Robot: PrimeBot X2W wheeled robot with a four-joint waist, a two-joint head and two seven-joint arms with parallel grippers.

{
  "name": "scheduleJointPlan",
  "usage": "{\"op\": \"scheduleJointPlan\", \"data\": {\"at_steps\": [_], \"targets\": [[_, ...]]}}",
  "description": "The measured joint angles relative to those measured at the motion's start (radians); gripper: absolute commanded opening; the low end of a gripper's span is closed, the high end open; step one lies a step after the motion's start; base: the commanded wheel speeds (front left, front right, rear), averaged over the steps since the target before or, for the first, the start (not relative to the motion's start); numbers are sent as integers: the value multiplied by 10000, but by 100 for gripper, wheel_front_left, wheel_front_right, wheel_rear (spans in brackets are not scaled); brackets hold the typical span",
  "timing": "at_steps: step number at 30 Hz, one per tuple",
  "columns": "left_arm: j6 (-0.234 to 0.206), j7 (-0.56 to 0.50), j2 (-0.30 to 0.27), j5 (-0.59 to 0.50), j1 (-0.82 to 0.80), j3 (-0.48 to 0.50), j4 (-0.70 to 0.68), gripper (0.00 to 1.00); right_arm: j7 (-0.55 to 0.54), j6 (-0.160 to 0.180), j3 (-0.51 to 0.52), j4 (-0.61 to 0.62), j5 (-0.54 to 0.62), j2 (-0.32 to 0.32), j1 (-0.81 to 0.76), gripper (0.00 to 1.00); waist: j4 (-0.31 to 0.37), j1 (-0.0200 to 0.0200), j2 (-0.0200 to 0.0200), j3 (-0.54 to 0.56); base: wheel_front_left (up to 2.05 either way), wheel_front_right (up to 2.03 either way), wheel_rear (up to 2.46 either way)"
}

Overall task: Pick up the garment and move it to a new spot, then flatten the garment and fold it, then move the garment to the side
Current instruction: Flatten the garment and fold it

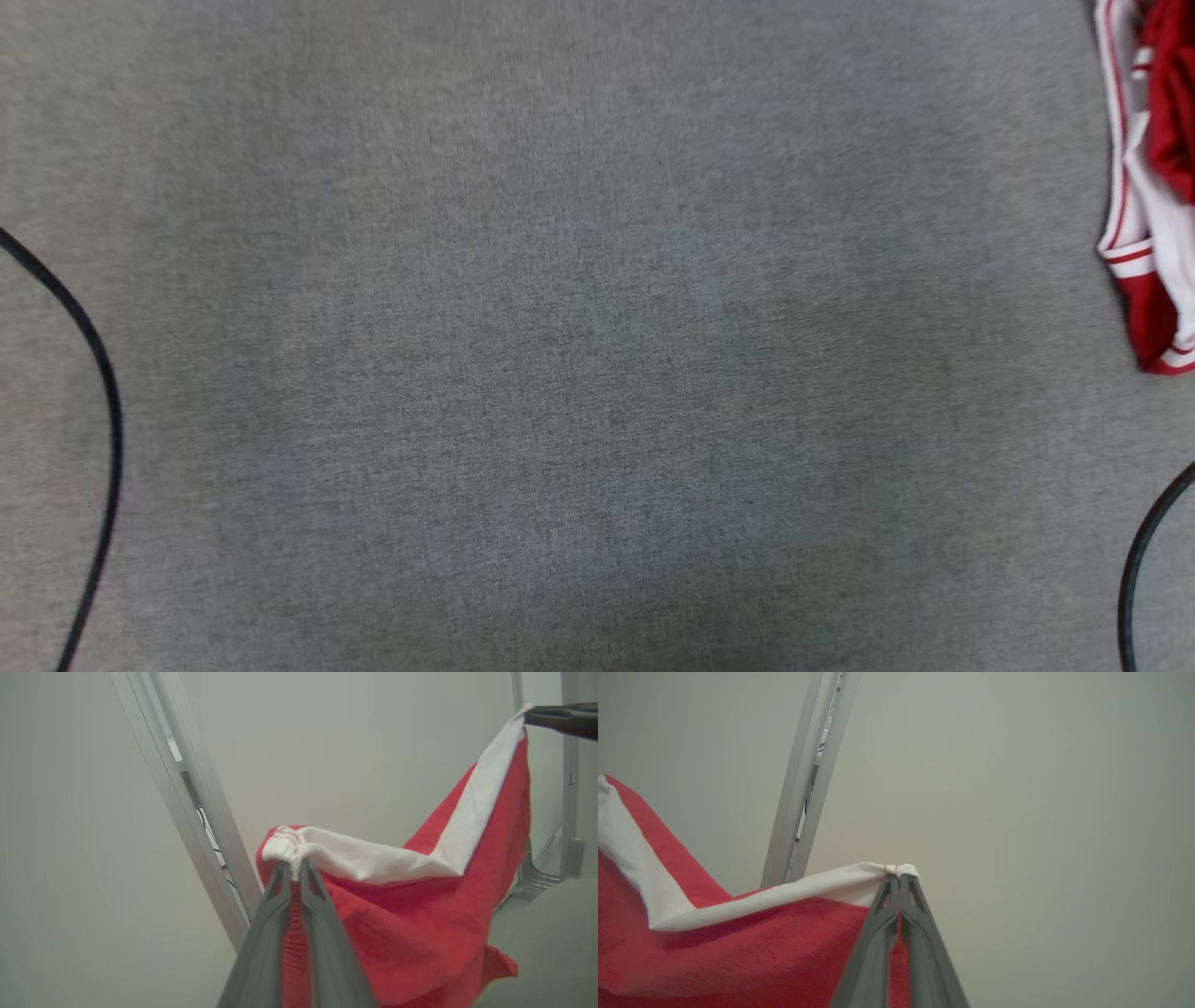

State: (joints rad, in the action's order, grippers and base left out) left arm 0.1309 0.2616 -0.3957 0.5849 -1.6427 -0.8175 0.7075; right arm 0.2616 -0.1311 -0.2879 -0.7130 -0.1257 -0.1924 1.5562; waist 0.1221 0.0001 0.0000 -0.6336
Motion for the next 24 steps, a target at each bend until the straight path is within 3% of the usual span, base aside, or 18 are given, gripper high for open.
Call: {"op": "scheduleJointPlan", "data": {"at_steps": [6,12,18,24], "targets": [[0,-2,-489,723,1984,-660,-1804,0,0,0,-445,788,-890,-594,-2215,0,-244,1,1,-250,0,0,0],[0,-2,-1127,1407,5251,-52,-3881,0,0,0,-474,2236,-2332,-1877,-5651,0,-554,0,0,554,0,0,0],[0,-2,-1791,813,8674,-257,-5425,0,0,0,-646,3538,-2863,-2351,-9242,0,-725,1,0,1711,0,0,0],[0,-2,-1770,245,11463,-326,-5812,0,0,0,-819,4389,-2978,-2568,-11985,0,-777,1,1,3116,0,0,0]]}}
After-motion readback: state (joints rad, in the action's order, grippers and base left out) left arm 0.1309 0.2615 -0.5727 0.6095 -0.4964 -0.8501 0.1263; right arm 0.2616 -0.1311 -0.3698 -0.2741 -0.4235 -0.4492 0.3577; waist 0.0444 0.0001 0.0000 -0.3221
